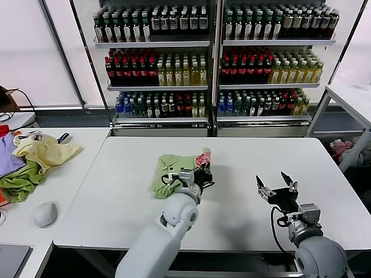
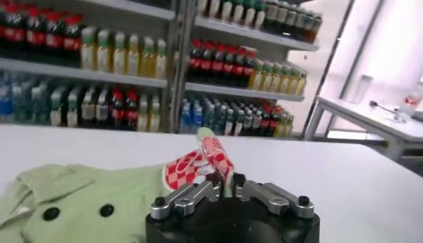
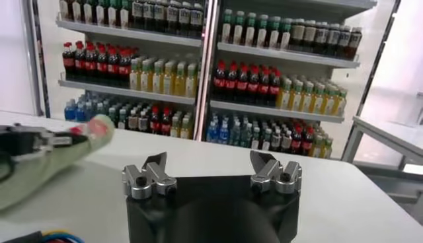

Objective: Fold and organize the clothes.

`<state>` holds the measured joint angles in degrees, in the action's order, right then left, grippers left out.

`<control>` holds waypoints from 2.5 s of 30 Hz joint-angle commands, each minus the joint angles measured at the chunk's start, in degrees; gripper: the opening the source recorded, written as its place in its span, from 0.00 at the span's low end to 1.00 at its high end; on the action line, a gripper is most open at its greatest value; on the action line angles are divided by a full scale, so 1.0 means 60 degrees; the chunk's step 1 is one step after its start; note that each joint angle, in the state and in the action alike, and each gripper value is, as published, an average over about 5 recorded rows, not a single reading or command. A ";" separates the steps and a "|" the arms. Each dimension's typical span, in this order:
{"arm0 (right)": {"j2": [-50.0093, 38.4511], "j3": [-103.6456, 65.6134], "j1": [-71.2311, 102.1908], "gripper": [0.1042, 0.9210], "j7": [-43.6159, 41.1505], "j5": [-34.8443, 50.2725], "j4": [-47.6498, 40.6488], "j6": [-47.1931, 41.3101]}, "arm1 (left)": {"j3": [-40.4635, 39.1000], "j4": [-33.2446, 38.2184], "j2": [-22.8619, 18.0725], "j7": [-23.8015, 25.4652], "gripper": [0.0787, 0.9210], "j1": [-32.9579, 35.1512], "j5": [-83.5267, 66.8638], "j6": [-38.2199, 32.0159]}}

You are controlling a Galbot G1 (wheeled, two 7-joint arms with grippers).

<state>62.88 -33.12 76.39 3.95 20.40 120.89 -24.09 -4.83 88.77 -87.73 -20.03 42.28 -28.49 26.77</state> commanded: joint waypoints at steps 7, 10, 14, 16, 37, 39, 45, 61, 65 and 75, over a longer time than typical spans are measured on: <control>0.0134 0.0554 -0.0686 0.88 0.0162 -0.0023 -0.0501 0.0078 | -0.0453 0.1085 0.0344 0.0548 0.46 0.0364 0.0547 -0.2064; 0.0445 0.1301 -0.1213 0.88 0.0476 -0.0020 -0.0967 0.0002 | 0.0375 0.1716 0.0910 0.0528 0.56 0.0902 0.0534 -0.2243; 0.1058 0.2521 -0.2088 0.88 0.0907 -0.0063 -0.1905 -0.0162 | 0.1501 0.2423 0.1650 0.0442 0.70 0.1758 0.0835 -0.2311; 0.1434 0.3011 -0.2598 0.88 0.1111 -0.0047 -0.2454 -0.0281 | 0.1870 0.2717 0.1973 0.0385 0.76 0.2335 0.1217 -0.2385; 0.3148 0.4150 -0.4459 0.82 0.2073 0.0074 -0.5800 -0.0571 | 0.2843 0.3420 0.2435 0.0174 0.88 0.4117 0.2509 -0.2895; 0.3084 0.4142 -0.4444 0.75 0.2035 0.0086 -0.5721 -0.0551 | 0.2834 0.3442 0.2442 0.0171 0.88 0.4148 0.2498 -0.2895; 0.2586 0.4028 -0.4570 0.54 0.1647 -0.0009 -0.5648 -0.0527 | 0.2797 0.3435 0.2433 0.0169 0.88 0.4206 0.2485 -0.2913; 0.0017 0.3333 -0.5432 0.05 -0.0787 -0.1620 -0.6254 0.0369 | 0.2656 0.3606 0.2383 0.0275 0.88 0.4449 0.2602 -0.2948; -0.0146 0.3079 -0.4908 0.04 -0.0784 -0.1992 -0.5821 0.1414 | 0.2588 0.3639 0.2330 0.0338 0.88 0.4521 0.2813 -0.2991; 0.0034 0.1221 -0.1255 0.29 0.0167 -0.1949 -0.2637 0.3714 | 0.2495 0.4269 0.2212 0.0655 0.88 0.4948 0.2913 -0.2980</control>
<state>65.10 -16.48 51.87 3.51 10.68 90.17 -14.45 10.16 111.84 -74.42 -17.13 70.16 -11.87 8.94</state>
